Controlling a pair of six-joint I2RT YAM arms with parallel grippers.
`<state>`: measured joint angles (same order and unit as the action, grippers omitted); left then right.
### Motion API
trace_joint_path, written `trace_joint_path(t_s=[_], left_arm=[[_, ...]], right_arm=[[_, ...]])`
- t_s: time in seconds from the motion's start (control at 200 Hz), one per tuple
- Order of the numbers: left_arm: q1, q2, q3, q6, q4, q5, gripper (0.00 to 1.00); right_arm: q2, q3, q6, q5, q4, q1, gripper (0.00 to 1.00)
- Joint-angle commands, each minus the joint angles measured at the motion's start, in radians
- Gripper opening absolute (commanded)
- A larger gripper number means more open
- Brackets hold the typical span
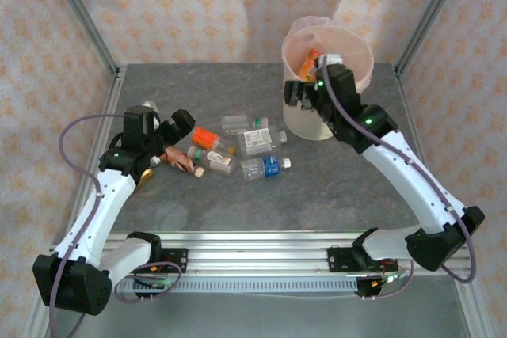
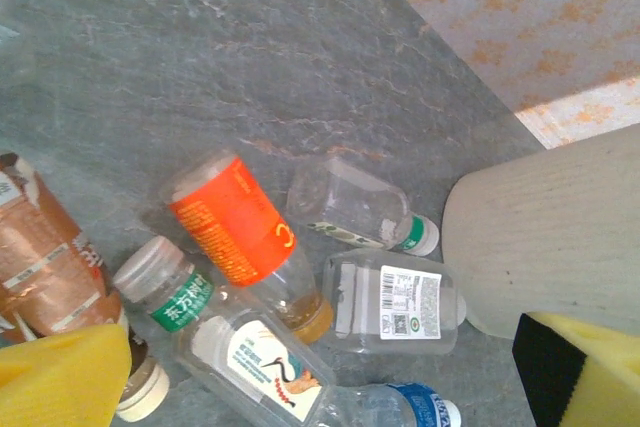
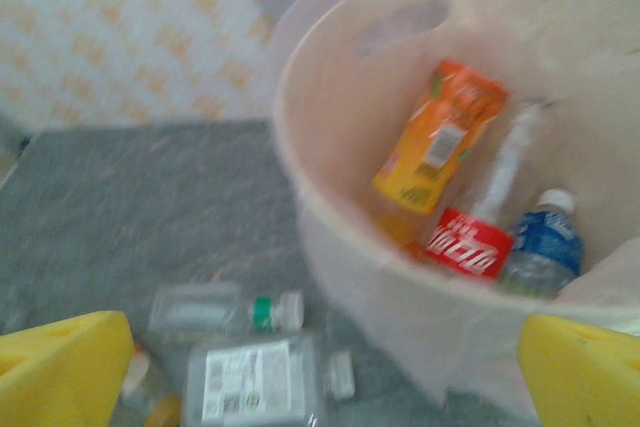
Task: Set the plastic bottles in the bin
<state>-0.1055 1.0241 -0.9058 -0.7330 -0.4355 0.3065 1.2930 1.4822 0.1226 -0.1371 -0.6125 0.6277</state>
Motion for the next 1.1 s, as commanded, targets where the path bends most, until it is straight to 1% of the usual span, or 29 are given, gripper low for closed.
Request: trace_joint_path(t_s=[0.0,0.105,0.27,0.365,0.425,0.596,0.816,0.946,1.096], left_arm=[[-0.023,0.016,-0.016,-0.002,0.047,-0.033,1.0],[-0.032,0.013,-0.011,-0.006,0.052,-0.065,1.0],[-0.037,0.006,-0.004,-0.011,0.066,-0.082,1.0],[-0.039,0.004,-0.005,-0.011,0.059,-0.095,1.0],[-0.04,0.001,-0.003,-0.012,0.059,-0.103,1.0],[-0.042,-0.003,-0.005,-0.011,0.044,-0.12,1.0],[-0.042,0.005,-0.006,-0.009,0.032,-0.126,1.0],[-0.041,0.004,-0.008,-0.013,0.026,-0.128,1.0],[-0.042,-0.001,-0.008,-0.013,0.019,-0.134,1.0]], right_arm=[[-0.006,-0.068,-0.104,0.011,-0.031,0.084,0.99],[0.012,-0.129,-0.13,0.001,-0.075,0.152,0.99],[0.087,-0.187,-0.19,0.132,-0.13,0.208,0.99],[0.15,-0.19,-0.221,0.158,-0.172,0.229,0.99],[0.188,-0.194,-0.234,0.158,-0.179,0.233,0.99],[0.292,-0.184,-0.267,0.104,-0.194,0.233,0.99],[0.406,-0.155,-0.334,0.092,-0.195,0.23,0.99],[0.456,-0.13,-0.391,0.111,-0.19,0.219,0.99],[0.494,-0.101,-0.453,0.191,-0.188,0.196,0.99]])
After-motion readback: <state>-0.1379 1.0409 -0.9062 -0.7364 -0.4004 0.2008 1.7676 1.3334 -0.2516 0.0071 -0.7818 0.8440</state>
